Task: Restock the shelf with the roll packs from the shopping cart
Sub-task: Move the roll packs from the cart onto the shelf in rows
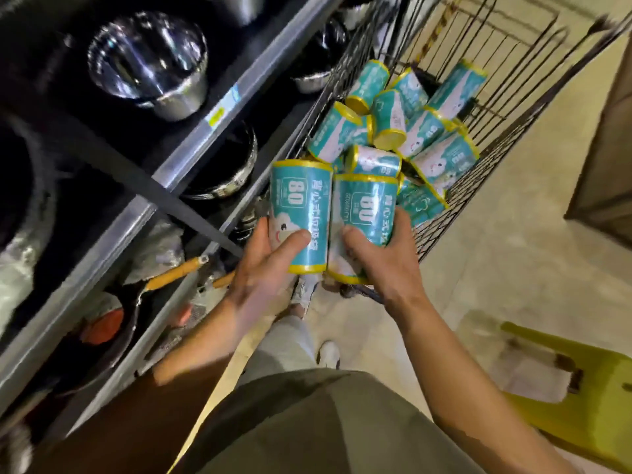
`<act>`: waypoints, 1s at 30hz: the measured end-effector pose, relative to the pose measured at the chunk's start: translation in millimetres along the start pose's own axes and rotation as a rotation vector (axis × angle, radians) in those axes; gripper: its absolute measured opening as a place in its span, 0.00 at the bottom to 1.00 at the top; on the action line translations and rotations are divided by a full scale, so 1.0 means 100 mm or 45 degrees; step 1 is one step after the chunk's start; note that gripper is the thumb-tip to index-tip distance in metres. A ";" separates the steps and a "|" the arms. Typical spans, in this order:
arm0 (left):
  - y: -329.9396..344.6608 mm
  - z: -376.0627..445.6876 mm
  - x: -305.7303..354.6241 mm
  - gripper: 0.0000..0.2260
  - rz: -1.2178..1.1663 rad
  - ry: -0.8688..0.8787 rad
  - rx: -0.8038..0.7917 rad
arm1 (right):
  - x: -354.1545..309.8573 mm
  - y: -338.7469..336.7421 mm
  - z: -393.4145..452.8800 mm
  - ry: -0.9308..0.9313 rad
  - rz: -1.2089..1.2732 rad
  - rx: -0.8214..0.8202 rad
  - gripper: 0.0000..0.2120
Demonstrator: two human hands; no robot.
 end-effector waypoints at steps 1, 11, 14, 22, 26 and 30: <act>-0.07 -0.13 0.04 0.15 -0.013 0.048 0.047 | -0.05 0.06 -0.10 -0.043 -0.013 -0.021 0.27; -1.08 -1.36 0.32 0.30 -0.163 0.371 0.529 | -0.69 1.06 -0.94 -0.296 -0.008 -0.553 0.22; -1.43 -1.70 0.40 0.26 -0.213 0.450 0.655 | -0.88 1.46 -1.18 -0.340 0.031 -0.735 0.21; -2.38 -2.53 0.53 0.28 -0.238 0.625 1.061 | -1.37 2.49 -1.90 -0.531 0.083 -1.067 0.24; -2.88 -2.86 0.45 0.28 -0.135 0.622 1.267 | -1.49 2.94 -2.19 -0.660 0.043 -1.111 0.20; -3.40 -3.11 0.40 0.24 -0.072 0.672 1.393 | -1.65 3.48 -2.38 -0.809 -0.010 -1.096 0.23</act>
Point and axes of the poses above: each hand's wrist, its own z-axis towards the middle knuckle, its own y-axis out of the palm, x = y × z, the point moved 8 cm from there along z, towards the middle knuckle, and after that the axes turned 7 degrees about z, right-handed, at the moved point
